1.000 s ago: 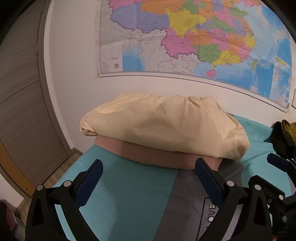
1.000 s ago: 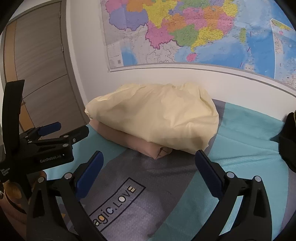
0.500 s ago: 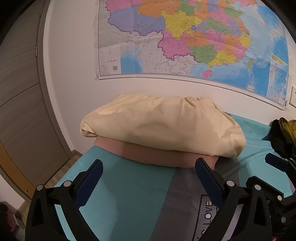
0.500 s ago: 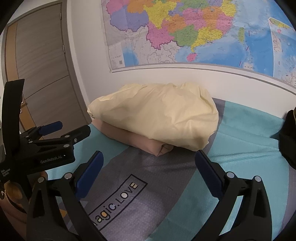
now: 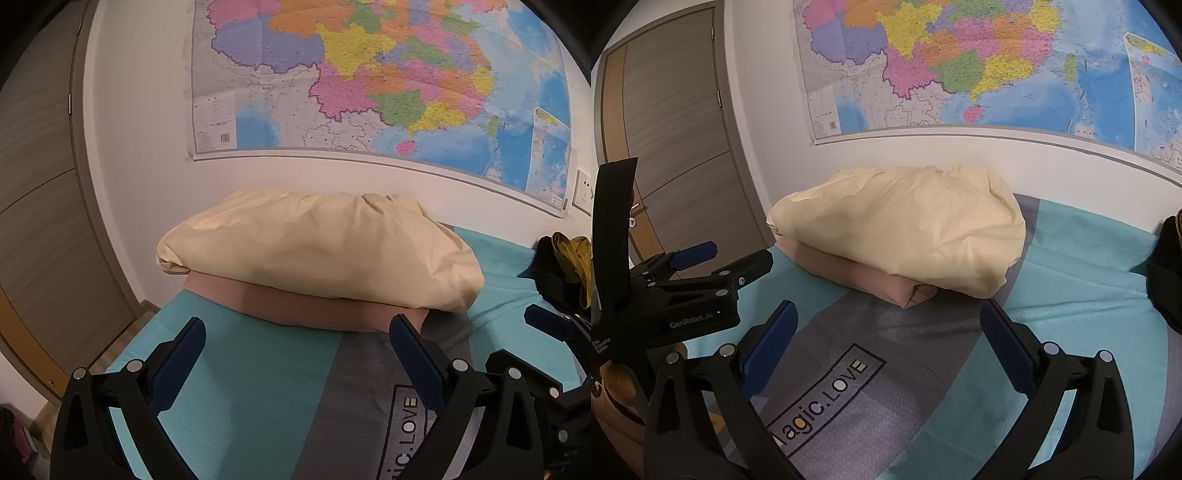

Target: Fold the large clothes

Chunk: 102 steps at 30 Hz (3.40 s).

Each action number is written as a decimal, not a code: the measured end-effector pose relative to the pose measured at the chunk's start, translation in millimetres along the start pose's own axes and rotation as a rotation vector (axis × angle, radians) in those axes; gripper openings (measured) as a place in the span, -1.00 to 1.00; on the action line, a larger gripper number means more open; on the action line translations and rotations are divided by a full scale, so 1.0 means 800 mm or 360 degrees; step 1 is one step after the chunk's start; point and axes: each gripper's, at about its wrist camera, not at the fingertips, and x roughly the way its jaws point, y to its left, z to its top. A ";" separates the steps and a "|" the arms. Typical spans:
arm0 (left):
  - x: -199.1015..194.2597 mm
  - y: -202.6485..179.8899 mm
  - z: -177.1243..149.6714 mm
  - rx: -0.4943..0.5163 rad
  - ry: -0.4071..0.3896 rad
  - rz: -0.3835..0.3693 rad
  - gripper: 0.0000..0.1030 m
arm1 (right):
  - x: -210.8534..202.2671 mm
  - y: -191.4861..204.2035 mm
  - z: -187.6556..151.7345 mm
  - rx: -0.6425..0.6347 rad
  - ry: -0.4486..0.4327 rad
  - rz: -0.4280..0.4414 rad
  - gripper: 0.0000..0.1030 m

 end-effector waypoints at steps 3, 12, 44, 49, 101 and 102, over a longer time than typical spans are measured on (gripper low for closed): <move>0.000 0.000 0.000 -0.0002 0.0001 -0.0002 0.87 | 0.000 0.000 0.000 0.0002 -0.0003 -0.0002 0.89; -0.001 -0.002 -0.002 -0.0004 -0.0001 -0.0001 0.87 | -0.003 0.001 -0.002 0.0006 -0.0009 -0.0004 0.89; -0.001 -0.003 -0.002 -0.0006 0.0009 -0.0001 0.87 | -0.006 0.001 0.001 0.0009 -0.0005 0.0004 0.89; -0.001 -0.003 -0.002 -0.0009 0.0010 0.0000 0.87 | -0.005 0.002 0.001 0.0006 0.0000 0.0004 0.89; 0.013 -0.146 -0.022 0.0190 0.0160 -0.0597 0.87 | -0.129 -0.106 -0.054 0.0323 -0.0118 -0.0443 0.89; 0.011 -0.164 -0.021 0.0218 0.0162 -0.0655 0.87 | -0.138 -0.112 -0.058 0.0329 -0.0126 -0.0476 0.89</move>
